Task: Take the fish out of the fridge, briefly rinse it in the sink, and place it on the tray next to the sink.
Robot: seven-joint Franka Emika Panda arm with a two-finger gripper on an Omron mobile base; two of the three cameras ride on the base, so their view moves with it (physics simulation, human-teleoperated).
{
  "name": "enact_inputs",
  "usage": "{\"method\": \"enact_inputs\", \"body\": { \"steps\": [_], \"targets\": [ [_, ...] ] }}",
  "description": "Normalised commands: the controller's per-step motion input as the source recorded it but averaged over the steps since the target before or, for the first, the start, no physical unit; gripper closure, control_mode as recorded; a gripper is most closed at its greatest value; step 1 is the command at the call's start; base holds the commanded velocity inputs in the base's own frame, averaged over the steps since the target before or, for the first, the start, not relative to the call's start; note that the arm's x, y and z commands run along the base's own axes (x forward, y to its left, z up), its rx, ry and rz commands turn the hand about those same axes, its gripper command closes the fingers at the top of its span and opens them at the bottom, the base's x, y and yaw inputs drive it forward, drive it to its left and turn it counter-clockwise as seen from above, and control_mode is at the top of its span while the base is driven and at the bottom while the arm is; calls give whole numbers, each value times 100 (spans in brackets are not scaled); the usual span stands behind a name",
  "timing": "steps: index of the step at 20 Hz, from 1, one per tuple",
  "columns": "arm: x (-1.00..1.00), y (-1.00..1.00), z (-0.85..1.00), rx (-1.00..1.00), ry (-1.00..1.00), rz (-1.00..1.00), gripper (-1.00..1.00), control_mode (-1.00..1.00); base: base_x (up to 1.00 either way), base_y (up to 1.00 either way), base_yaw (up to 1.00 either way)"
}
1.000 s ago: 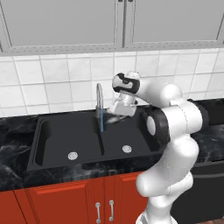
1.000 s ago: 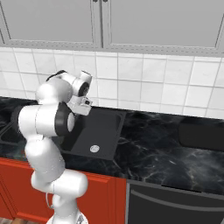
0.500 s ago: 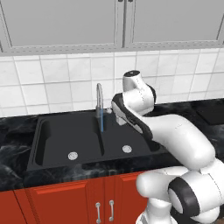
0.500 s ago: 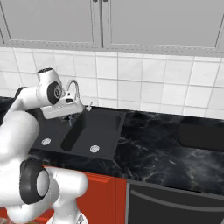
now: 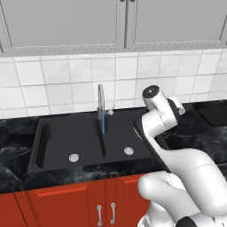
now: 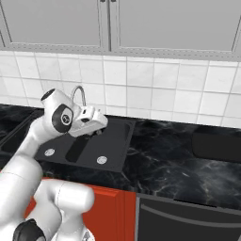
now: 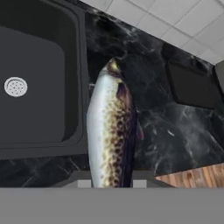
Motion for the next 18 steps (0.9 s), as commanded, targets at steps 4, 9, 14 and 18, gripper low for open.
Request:
{"method": "enact_inputs", "body": {
  "steps": [4, 9, 14, 18],
  "targets": [
    [32, -100, 52, 0, 0, -25, 100, -100, 0, 0, 0],
    [65, -100, 57, 11, 0, -21, 100, -100, 0, 0, 0],
    [83, -100, 28, 21, 0, -12, 100, -100, 0, 0, 0],
    [57, -100, -13, 25, 7, 3, 100, -100, 0, 0, 0]
  ]
}}
